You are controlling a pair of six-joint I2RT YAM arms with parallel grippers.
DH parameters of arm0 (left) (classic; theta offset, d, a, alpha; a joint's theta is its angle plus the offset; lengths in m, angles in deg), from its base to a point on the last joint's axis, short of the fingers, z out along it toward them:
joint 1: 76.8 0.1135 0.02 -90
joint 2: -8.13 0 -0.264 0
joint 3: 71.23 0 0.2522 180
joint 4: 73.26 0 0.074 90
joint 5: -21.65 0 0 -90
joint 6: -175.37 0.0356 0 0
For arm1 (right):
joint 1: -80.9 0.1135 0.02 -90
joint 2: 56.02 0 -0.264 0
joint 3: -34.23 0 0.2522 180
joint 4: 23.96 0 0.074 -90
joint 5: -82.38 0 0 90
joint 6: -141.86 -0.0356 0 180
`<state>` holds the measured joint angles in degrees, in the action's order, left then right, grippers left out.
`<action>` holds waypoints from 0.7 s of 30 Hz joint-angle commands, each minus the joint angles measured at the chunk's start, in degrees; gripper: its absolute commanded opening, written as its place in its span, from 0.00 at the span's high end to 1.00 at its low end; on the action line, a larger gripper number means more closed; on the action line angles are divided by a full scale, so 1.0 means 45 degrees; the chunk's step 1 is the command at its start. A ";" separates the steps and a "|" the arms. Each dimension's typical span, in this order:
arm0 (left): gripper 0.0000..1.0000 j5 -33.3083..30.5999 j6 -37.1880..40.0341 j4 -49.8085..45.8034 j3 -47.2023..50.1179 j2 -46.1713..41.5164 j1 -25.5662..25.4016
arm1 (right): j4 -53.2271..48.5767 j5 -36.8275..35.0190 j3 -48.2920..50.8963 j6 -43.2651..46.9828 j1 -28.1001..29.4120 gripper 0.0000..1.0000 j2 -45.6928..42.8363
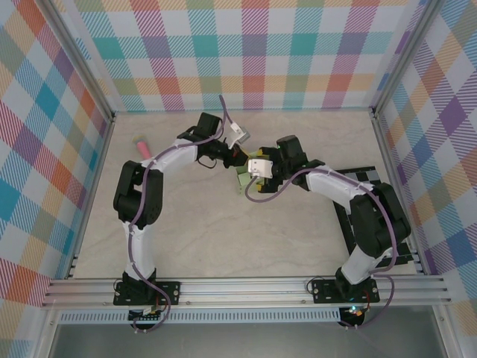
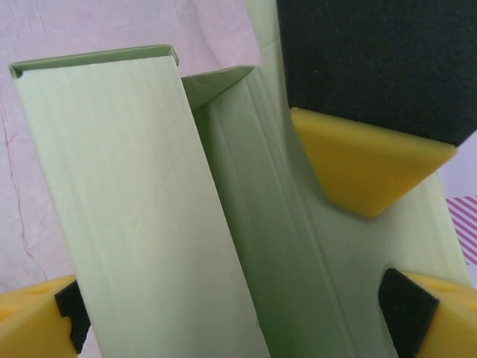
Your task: Fold the paper box
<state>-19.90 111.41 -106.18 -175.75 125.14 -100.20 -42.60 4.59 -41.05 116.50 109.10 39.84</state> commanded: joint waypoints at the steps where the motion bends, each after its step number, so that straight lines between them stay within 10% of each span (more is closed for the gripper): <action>1: 0.89 0.1409 -0.0015 -0.0709 0.0034 -0.0593 -0.0064 | 0.0515 0.0782 -0.0370 -0.1070 -0.0375 0.00 0.0233; 21: 0.55 0.2641 0.0911 -0.1313 0.0833 -0.0878 -0.0162 | -0.0321 0.1201 -0.0970 -0.0766 -0.0462 0.00 0.0611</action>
<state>-14.44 113.51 -107.93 -172.80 123.96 -100.16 -45.55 9.84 -43.41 112.89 107.59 41.83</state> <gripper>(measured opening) 0.444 0.998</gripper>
